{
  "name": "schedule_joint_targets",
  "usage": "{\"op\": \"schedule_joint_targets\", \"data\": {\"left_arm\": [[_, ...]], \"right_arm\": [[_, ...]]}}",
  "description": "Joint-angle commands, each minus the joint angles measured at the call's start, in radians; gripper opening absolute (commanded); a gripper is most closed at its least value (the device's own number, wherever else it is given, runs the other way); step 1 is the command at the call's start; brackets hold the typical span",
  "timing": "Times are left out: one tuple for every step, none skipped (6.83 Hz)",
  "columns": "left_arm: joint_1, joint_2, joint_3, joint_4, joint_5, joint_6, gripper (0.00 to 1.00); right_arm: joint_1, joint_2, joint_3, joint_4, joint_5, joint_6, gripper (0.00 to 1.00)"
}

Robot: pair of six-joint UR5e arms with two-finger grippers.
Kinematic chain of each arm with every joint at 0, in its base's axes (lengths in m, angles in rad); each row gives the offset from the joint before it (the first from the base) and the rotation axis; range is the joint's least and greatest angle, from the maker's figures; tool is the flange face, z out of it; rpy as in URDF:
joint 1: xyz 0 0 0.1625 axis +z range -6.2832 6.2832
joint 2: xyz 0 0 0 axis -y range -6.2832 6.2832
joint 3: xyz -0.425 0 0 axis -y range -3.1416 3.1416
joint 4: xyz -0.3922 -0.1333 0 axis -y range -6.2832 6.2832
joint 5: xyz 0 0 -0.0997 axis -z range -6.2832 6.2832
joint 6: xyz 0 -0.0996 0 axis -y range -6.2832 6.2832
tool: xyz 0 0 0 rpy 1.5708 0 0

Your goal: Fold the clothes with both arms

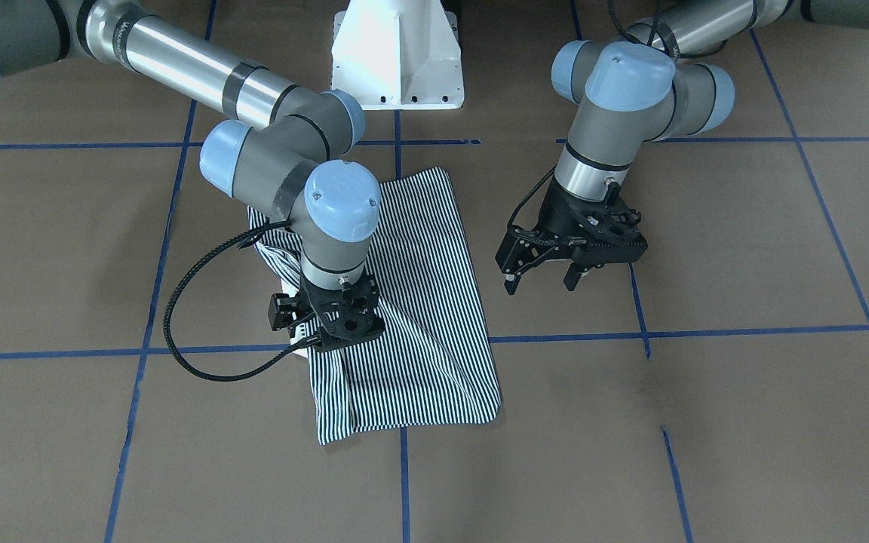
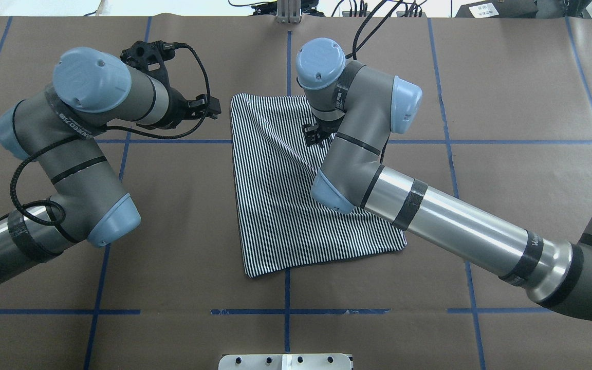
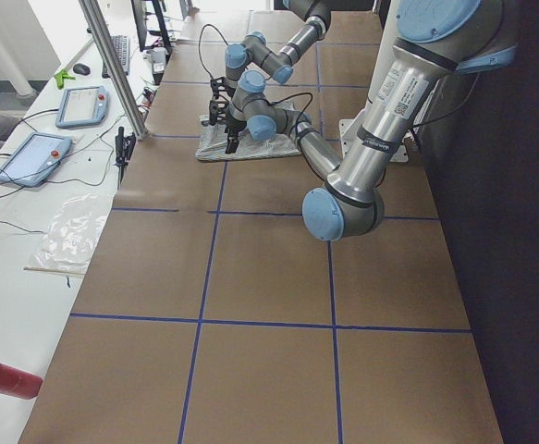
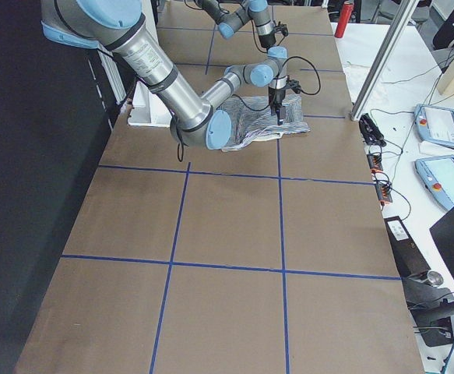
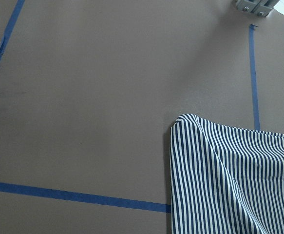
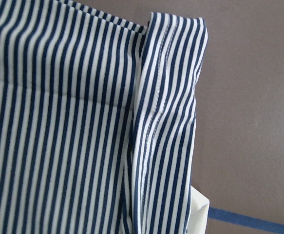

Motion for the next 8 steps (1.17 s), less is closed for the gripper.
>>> {"op": "schedule_joint_targets", "data": {"left_arm": [[-0.001,0.0,-0.001,-0.001,-0.003,0.001,1.0],[-0.001,0.0,-0.001,-0.001,-0.001,0.001,1.0],[-0.001,0.0,0.001,-0.001,-0.001,0.001,1.0],[-0.001,0.001,0.001,-0.001,-0.001,0.001,1.0],[-0.001,0.0,0.001,-0.001,-0.001,0.001,1.0],[-0.001,0.0,-0.001,-0.001,-0.001,0.001,1.0],[-0.001,0.0,-0.001,0.0,-0.001,0.001,1.0],[-0.001,-0.002,-0.001,0.0,-0.003,-0.001,1.0]], "right_arm": [[-0.006,-0.031,-0.006,-0.004,0.005,-0.005,1.0],[-0.01,-0.04,-0.007,-0.004,0.004,-0.005,1.0],[-0.01,-0.04,-0.007,-0.004,0.007,-0.005,1.0],[-0.012,-0.04,-0.006,-0.004,0.01,-0.005,1.0],[-0.01,-0.042,-0.007,-0.005,0.011,-0.005,1.0],[0.005,-0.042,-0.007,-0.004,0.014,-0.011,1.0],[0.014,-0.061,-0.006,-0.001,0.015,-0.048,1.0],[0.043,-0.086,-0.006,0.001,0.016,-0.098,1.0]]}}
